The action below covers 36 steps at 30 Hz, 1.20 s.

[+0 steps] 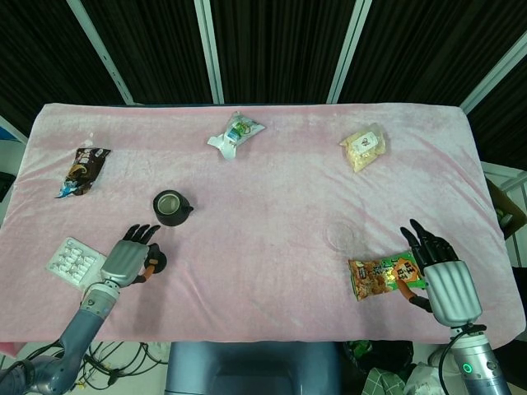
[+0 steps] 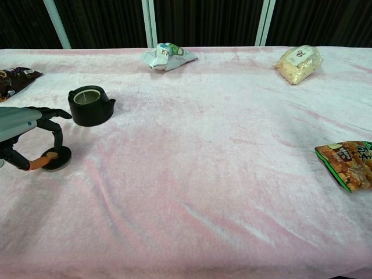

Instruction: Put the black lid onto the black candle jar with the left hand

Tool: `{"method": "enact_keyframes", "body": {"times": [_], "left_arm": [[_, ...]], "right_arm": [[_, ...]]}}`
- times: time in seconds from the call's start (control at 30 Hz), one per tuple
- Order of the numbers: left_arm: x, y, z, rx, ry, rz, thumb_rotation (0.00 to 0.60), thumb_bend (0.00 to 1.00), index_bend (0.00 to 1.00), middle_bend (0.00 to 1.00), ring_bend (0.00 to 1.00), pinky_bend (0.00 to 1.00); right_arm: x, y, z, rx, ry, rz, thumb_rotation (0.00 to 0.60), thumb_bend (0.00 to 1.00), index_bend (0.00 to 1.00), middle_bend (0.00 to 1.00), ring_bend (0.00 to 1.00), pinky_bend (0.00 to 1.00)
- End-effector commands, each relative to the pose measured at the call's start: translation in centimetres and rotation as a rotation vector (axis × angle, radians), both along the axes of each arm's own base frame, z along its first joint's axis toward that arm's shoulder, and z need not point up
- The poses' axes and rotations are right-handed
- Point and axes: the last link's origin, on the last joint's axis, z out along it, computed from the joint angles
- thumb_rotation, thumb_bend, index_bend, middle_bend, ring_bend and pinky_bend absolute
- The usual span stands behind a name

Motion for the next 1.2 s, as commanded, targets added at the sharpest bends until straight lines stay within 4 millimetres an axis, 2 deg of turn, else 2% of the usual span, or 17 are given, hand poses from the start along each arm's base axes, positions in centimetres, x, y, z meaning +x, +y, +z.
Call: {"method": "enact_keyframes", "body": {"times": [0.03,0.87,1.2], "left_arm": [[-0.2,0.1,0.0,0.003,0.005,0.005,0.6,0.4,0.48,0.07,0.0,0.04],[-0.5,0.3,-0.5,0.007,0.032,0.025,0.6,0.4,0.5,0.07,0.0,0.04],[-0.2,0.8,-1.0,0.016,0.033,0.018,0.6,0.49,0.55,0.09,0.0,0.04]], "right_arm": [[0.0,0.0,0.0,-0.001,0.0,-0.002,0.6,0.18,0.0,0.02,0.13,0.19],[-0.4,-0.2,-0.1,0.002,0.0,-0.016,0.6,0.18,0.0,0.03,0.13,0.19],[-0.5,-0.2,-0.1,0.004,0.0,-0.022,0.6,0.18,0.0,0.02,0.13,0.19]]}}
